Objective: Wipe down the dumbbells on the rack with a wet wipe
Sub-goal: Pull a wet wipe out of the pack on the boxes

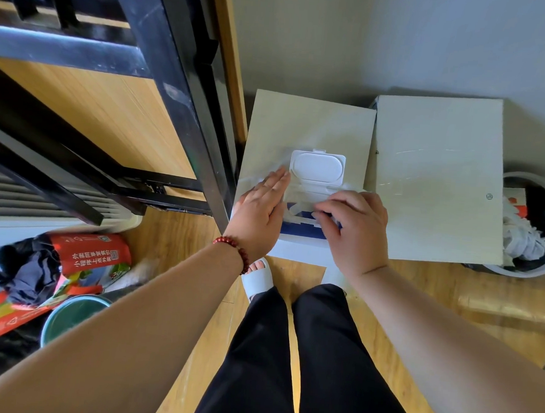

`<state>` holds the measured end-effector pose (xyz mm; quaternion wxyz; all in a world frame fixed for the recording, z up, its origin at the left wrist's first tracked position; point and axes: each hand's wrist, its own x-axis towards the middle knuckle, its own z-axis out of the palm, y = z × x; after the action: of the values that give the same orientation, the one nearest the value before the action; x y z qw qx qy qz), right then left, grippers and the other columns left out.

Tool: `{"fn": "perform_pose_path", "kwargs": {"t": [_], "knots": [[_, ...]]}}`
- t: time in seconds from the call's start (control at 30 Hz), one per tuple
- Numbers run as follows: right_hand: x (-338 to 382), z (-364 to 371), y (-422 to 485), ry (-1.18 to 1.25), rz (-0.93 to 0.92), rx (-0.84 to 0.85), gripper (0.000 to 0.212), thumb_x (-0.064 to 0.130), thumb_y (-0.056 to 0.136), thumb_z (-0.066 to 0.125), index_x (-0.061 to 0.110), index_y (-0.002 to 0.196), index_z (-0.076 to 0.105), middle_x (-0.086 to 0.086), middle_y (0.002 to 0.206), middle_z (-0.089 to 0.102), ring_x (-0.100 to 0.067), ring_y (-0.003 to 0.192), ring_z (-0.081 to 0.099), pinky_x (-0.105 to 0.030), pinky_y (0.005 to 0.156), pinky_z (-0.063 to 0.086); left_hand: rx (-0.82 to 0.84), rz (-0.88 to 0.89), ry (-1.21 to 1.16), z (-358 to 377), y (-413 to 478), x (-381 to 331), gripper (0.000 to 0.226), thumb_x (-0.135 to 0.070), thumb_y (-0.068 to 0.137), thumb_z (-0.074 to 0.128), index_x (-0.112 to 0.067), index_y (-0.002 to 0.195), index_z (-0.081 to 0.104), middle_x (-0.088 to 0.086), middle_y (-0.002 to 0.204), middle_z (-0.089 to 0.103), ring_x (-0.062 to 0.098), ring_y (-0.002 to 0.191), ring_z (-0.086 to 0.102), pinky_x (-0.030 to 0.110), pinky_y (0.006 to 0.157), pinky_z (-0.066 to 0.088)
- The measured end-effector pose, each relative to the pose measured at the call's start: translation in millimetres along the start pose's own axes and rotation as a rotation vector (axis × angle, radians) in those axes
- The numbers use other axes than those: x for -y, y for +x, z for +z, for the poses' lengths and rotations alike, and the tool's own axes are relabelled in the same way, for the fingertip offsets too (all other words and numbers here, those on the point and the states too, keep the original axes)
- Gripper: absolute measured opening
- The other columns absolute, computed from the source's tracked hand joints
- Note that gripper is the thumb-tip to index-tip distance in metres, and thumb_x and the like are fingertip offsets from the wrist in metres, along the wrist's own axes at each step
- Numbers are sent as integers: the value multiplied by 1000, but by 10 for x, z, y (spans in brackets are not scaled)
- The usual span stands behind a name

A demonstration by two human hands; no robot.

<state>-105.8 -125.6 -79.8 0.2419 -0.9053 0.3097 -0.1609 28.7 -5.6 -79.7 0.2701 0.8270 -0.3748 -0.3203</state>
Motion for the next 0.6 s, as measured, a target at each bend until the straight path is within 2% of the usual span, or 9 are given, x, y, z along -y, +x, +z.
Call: {"fn": "perform_pose_path", "kwargs": {"t": [0.13, 0.23, 0.43, 0.6], "knots": [[31, 34, 28, -19, 55, 18, 18, 31, 82, 62, 21, 88, 76, 4, 90, 64, -29, 93, 53, -33, 78, 33, 6, 9, 27, 3, -1, 15, 51, -16, 105, 31, -24, 154, 20, -9, 161, 17, 7, 148, 12, 19, 116, 3], [77, 30, 65, -40, 83, 30, 7, 26, 78, 70, 23, 79, 76, 5, 86, 63, -32, 86, 57, -33, 74, 30, 13, 11, 61, 6, 2, 11, 51, -16, 105, 29, -24, 154, 17, -9, 161, 14, 7, 148, 11, 17, 114, 0], [150, 46, 119, -52, 147, 44, 6, 29, 75, 70, 25, 74, 74, 3, 83, 60, -31, 80, 57, -34, 75, 29, 23, 6, 94, 12, 8, 18, 52, -17, 106, 26, -25, 155, 12, -10, 162, 11, 7, 148, 10, 19, 115, 0], [164, 84, 113, -93, 144, 36, 3, 25, 74, 71, 25, 72, 74, -2, 85, 57, -34, 80, 56, -34, 77, 28, 24, 12, 100, 12, 12, 32, 52, -16, 105, 27, -24, 155, 13, -9, 162, 11, 7, 148, 10, 14, 112, -2]]}}
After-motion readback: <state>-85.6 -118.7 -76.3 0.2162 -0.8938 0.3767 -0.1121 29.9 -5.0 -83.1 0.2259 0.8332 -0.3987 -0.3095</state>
